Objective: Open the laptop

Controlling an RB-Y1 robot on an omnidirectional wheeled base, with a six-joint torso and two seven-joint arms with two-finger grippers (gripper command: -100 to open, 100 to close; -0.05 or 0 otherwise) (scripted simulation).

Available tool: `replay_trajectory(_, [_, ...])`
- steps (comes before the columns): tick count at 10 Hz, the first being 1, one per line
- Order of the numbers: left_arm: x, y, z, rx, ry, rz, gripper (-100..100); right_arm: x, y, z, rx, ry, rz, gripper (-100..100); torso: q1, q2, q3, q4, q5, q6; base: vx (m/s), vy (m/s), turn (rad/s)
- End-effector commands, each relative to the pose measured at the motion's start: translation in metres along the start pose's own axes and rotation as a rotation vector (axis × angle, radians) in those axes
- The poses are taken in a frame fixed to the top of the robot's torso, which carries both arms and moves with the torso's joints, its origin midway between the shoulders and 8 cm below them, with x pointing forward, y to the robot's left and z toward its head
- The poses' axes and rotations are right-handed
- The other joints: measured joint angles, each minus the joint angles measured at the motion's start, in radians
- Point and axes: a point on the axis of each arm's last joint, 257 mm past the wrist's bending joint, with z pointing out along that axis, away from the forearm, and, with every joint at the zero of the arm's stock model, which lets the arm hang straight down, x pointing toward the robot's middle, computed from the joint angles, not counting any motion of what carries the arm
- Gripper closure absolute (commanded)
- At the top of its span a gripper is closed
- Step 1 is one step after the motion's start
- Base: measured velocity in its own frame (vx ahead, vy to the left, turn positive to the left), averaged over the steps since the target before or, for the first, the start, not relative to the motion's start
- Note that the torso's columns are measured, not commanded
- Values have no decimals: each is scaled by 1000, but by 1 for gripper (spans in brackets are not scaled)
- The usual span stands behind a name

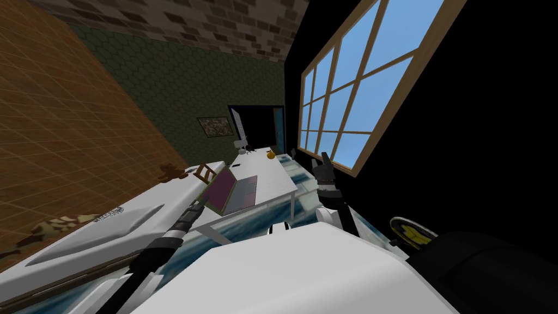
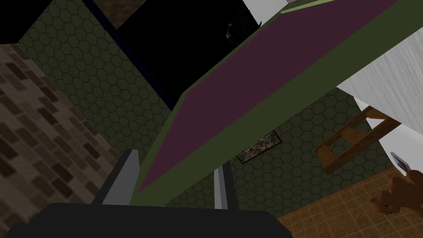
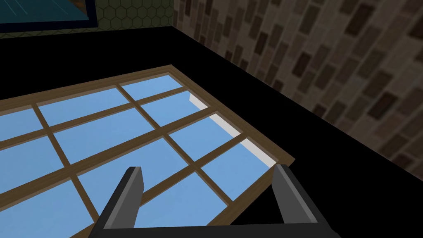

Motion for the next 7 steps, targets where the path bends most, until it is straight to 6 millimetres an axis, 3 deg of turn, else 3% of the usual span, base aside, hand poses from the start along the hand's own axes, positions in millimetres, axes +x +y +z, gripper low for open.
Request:
replay_trajectory(1, [33,-15,3,-10,21,-12,100,0,0,0,0,0,0,0,-1,0,0,-1,0,-1,-6,87,42])
replay_trajectory(2, [49,-27,6,1,28,-10,100,0,0,0,0,0,0,0,-1,-2,-1,-1,0,0,-27,115,74])
replay_trajectory(4, [49,-34,9,1,25,-12,100,0,0,0,0,0,0,0,-2,1,0,0,-2,-2,-6,66,5])
replay_trajectory(5, [65,-56,13,24,28,-12,100,0,0,0,0,0,0,0,-4,0,-1,1,-4,-2,-8,93,89])
replay_trajectory(6, [64,-55,14,14,25,-11,100,0,0,0,0,0,0,0,-3,2,0,2,-5,-2,-11,87,30])
replay_trajectory(7, [77,-75,17,33,26,-12,100,0,0,0,0,0,0,0,-4,4,1,3,-6,-3,-10,103,77])
